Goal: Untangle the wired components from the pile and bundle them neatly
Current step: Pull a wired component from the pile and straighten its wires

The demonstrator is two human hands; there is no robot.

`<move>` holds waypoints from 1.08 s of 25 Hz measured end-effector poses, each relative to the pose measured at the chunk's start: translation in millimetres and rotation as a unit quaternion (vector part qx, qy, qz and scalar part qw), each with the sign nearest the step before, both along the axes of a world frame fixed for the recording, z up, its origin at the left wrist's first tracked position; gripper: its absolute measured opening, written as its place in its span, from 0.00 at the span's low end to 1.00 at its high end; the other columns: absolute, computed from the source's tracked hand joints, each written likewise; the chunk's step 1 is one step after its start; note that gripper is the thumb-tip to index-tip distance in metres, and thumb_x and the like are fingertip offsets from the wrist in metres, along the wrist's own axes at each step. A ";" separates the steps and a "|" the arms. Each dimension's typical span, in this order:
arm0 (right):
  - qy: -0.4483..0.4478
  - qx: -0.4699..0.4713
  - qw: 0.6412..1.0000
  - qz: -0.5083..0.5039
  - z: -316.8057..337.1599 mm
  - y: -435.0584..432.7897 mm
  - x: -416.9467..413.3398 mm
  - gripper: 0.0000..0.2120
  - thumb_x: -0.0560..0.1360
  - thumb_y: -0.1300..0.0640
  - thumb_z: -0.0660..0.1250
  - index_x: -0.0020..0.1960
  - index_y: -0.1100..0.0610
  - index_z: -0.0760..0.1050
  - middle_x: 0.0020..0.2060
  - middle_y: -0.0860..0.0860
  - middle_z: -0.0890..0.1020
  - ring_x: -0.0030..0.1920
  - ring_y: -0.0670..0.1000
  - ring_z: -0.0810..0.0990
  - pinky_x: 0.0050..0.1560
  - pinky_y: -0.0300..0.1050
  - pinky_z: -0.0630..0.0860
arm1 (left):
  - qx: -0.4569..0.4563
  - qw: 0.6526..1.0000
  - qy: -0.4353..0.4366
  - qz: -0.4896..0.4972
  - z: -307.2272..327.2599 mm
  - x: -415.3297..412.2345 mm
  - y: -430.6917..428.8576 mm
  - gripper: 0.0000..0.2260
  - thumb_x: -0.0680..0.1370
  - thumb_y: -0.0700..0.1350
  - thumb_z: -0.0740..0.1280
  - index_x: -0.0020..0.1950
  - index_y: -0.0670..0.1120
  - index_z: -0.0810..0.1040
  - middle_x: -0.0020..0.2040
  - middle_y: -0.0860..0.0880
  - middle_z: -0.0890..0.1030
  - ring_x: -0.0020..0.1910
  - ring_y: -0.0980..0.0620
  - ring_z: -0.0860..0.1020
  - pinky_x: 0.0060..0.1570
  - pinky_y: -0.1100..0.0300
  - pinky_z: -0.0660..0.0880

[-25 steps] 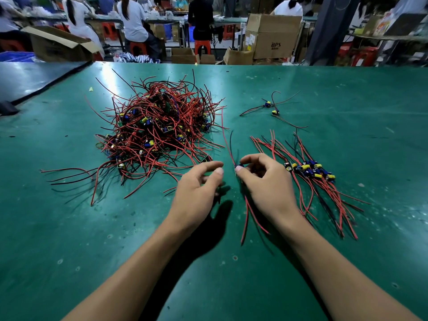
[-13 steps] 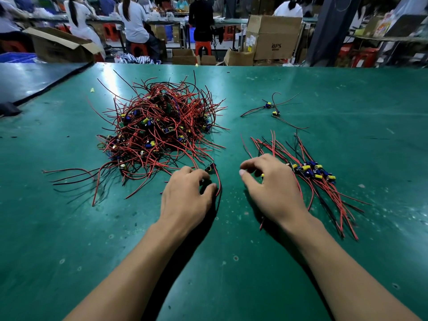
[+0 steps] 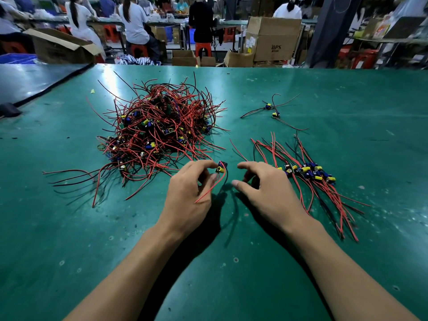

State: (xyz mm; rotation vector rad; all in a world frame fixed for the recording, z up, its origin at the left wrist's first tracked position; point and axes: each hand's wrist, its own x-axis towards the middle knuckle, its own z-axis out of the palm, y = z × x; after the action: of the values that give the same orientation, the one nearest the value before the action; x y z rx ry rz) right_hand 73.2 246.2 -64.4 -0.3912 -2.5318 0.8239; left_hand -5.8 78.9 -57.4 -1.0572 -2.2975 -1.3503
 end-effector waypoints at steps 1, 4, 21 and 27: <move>0.011 -0.042 0.999 0.014 0.8 -1.9 -0.7 0.21 0.74 0.49 0.75 0.65 0.51 0.78 0.45 0.46 0.82 0.42 0.46 0.79 0.51 0.41 0.76 | 0.030 0.999 -0.029 -0.022 1.1 2.5 1.0 0.07 0.77 0.37 0.70 0.54 0.42 0.81 0.42 0.51 0.79 0.41 0.52 0.77 0.46 0.62 0.73; 0.025 -0.198 0.978 0.062 3.9 -7.3 -2.4 0.23 0.74 0.48 0.75 0.67 0.51 0.77 0.43 0.45 0.83 0.37 0.41 0.77 0.45 0.35 0.76 | 0.100 0.977 -0.166 -0.084 4.2 9.8 4.9 0.06 0.78 0.37 0.69 0.54 0.42 0.80 0.40 0.44 0.78 0.38 0.42 0.80 0.40 0.54 0.79; 0.096 -0.440 0.891 0.053 20.6 -11.3 -0.3 0.11 0.76 0.52 0.71 0.38 0.56 0.84 0.28 0.49 0.77 0.27 0.47 0.66 0.27 0.38 0.61 | 0.104 0.792 -0.551 -0.241 11.1 10.2 1.9 0.09 0.78 0.37 0.67 0.58 0.41 0.77 0.49 0.40 0.83 0.45 0.42 0.84 0.46 0.53 0.82; 0.049 -0.408 0.908 0.082 15.4 -19.4 1.2 0.10 0.76 0.49 0.72 0.39 0.52 0.84 0.27 0.44 0.78 0.27 0.43 0.74 0.32 0.37 0.72 | 0.157 0.813 -0.522 -0.204 9.7 14.4 8.0 0.12 0.74 0.40 0.71 0.56 0.39 0.78 0.44 0.40 0.84 0.36 0.49 0.81 0.39 0.60 0.81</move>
State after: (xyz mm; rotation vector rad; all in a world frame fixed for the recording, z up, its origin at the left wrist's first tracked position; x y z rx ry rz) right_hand 74.4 226.8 -49.0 -0.3695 -2.0264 1.9088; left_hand 8.6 86.9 -47.8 -0.7932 -2.3241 -2.9485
